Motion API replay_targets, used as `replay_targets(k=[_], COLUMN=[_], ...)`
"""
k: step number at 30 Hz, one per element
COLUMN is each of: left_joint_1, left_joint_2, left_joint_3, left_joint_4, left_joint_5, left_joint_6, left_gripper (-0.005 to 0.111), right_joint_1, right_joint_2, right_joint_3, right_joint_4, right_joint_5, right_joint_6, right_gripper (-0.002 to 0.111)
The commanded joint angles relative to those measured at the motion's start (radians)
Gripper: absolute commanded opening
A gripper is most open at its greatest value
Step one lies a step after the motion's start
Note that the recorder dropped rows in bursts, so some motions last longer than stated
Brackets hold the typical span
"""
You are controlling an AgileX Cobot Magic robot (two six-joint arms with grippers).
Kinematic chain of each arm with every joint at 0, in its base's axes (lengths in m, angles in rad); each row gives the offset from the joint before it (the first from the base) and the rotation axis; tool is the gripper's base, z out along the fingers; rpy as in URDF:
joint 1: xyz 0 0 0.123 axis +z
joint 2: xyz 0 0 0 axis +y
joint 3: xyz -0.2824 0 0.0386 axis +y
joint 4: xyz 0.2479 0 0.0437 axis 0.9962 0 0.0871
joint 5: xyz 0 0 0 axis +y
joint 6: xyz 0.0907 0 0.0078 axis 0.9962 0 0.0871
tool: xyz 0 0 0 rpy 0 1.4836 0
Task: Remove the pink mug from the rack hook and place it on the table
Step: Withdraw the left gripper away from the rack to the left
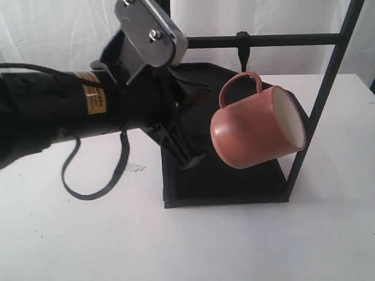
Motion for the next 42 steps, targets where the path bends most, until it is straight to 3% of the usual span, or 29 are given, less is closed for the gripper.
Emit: replay_targets(k=[1,3,6,11,15,20,25,31,34,38,40,42], left_joint_1=[-0.005,-0.005,-0.045,-0.243,-0.328,-0.293,-0.236,-0.196,-0.194,-0.18,-0.122,-0.015], left_joint_2=[-0.113,-0.127,-0.125,-0.116,-0.066,0.021,0.055,0.05,0.017,-0.046,-0.071,-0.092], left_joint_3=[0.002,0.002,0.002,0.002,0.002,0.002,0.002,0.002,0.002,0.002,0.002,0.002], left_joint_4=[0.003,0.003,0.013,0.188,0.305,0.306,0.277,-0.005,-0.043,-0.057,-0.057,-0.051], left_joint_5=[0.157,0.211,0.174,0.082,0.083,0.057,-0.091,-0.186,-0.07,0.225,0.361,0.448], left_joint_6=[-0.127,-0.138,-0.138,-0.138,-0.138,-0.079,-0.054,-0.051,-0.008,0.205,0.244,0.232], left_gripper=[0.0,0.0,0.0,0.0,0.0,0.0,0.0,0.0,0.0,0.0,0.0,0.0], right_joint_1=[-0.006,-0.006,-0.006,-0.006,-0.006,-0.006,-0.006,-0.006,-0.006,-0.006,-0.006,-0.006], right_joint_2=[-0.002,-0.002,-0.002,-0.002,-0.002,-0.002,-0.002,-0.002,-0.002,-0.002,-0.002,-0.002], right_joint_3=[0.004,0.004,0.004,0.004,0.004,0.004,0.004,0.004,0.004,0.004,0.004,0.004], right_joint_4=[-0.005,-0.005,-0.005,-0.005,-0.005,-0.005,-0.005,-0.005,-0.005,-0.005,-0.005,-0.005], right_joint_5=[-0.007,-0.007,-0.007,-0.007,-0.007,-0.007,-0.007,-0.007,-0.007,-0.007,-0.007,-0.007], right_joint_6=[0.0,0.0,0.0,0.0,0.0,0.0,0.0,0.0,0.0,0.0,0.0,0.0], right_gripper=[0.0,0.0,0.0,0.0,0.0,0.0,0.0,0.0,0.0,0.0,0.0,0.0])
